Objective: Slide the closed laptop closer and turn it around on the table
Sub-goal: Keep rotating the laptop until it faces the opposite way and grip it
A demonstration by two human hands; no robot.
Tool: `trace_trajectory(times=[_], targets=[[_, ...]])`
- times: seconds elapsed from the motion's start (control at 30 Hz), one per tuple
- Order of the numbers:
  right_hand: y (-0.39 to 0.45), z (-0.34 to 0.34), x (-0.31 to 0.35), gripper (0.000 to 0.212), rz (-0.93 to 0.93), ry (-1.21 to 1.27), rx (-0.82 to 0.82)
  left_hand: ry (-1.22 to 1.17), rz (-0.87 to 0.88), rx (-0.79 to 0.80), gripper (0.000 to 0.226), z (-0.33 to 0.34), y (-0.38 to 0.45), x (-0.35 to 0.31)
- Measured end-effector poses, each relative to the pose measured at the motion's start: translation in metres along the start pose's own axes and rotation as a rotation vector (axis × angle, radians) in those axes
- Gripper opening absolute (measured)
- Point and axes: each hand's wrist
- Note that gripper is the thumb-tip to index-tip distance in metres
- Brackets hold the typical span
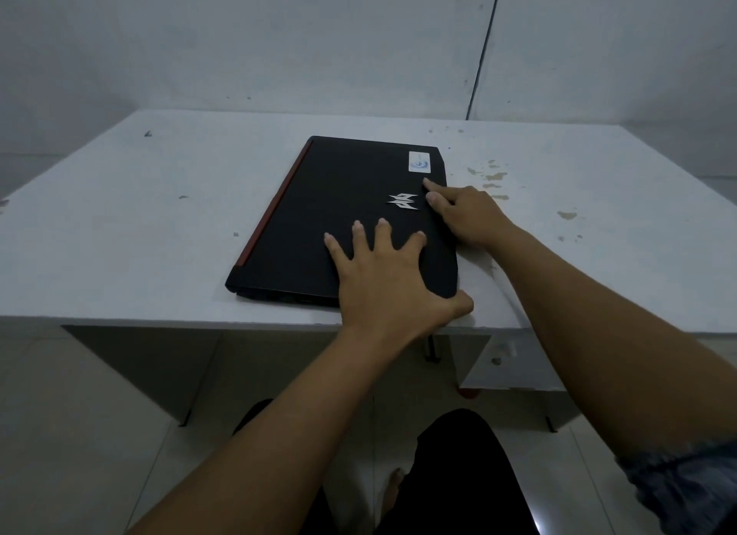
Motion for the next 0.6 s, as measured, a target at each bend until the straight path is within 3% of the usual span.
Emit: trace_trajectory(times=[0.43,0.6], targets=[[-0.033,0.033,0.013,0.045,-0.014,0.033,-0.241,-0.071,0.166,-0.019,0.092,-0.019,-0.01,0.073],[-0.035,0.031,0.015,0.044,-0.03,0.107,-0.263,-0.041,0.084,-0.058,0.093,-0.02,-0.018,0.072]])
Point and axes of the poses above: each hand's wrist, its own y-axis towards the middle knuckle, its own z-axis out of the palm, x = y × z
